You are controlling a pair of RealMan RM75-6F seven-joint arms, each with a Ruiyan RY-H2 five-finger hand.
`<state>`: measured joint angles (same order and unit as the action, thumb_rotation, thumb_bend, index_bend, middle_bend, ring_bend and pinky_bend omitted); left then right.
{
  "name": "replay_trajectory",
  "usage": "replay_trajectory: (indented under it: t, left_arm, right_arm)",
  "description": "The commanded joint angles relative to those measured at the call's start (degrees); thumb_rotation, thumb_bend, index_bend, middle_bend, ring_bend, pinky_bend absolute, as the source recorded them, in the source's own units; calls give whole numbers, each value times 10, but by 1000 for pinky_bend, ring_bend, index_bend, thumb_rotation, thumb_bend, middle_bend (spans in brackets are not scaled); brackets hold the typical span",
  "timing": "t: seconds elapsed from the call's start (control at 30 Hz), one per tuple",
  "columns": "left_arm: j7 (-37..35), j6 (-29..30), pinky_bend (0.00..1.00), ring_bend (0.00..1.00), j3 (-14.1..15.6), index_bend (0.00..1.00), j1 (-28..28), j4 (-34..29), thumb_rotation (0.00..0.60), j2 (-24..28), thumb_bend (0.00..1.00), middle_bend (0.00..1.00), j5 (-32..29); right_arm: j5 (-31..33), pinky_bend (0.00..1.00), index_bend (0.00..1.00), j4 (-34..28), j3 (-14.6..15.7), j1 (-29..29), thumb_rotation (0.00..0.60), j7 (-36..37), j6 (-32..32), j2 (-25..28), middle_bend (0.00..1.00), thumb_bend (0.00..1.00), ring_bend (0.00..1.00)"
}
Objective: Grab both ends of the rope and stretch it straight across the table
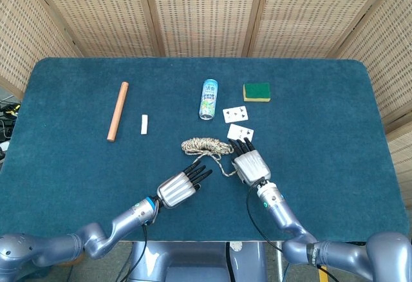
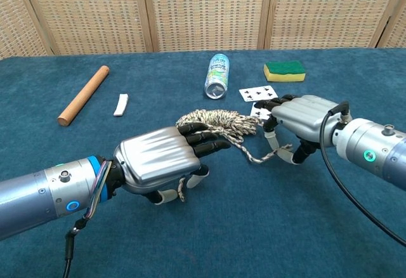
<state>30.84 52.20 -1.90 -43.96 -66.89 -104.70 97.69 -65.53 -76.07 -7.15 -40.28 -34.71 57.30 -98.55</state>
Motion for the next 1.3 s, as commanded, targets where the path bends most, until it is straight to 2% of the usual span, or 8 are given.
replay_trajectory:
  t: [0.03,0.3,0.5,0.77,1.07,1.3]
  left_arm:
    - [-1,1,0,0,2,521,-1,1,600,-1,328,0,-4]
    - [5,1,0,0,6,520,-7,3,600,-6,380,0,-12]
    - [14,-3,0,0,7,524,-10,2,600,-8,384,0,-20]
    - [20,4,0,0,10,616,-10,-3,600,-9,405,0,-28]
    - [7,17,0,0,15,671,-5,-6,600,7,446,0,-34]
    - [-40,54,0,0,13,678,10,-13,600,53,445,0,-39]
  right_arm:
    - [-1,0,645,1,0,0,600,1,0,0,0,498,0]
    - [-2,0,645,2,1,1,600,3,1,-1,0,498,0]
    - [-3,0,645,4,2,2,600,5,1,-2,0,498,0]
    - [-4,0,645,6,2,2,600,7,0,-3,0,498,0]
    - [-3,0,651,8,1,3,600,2,2,-2,0,498,0]
    - [-6,0,655,8,-5,5,600,2,14,10,0,498,0]
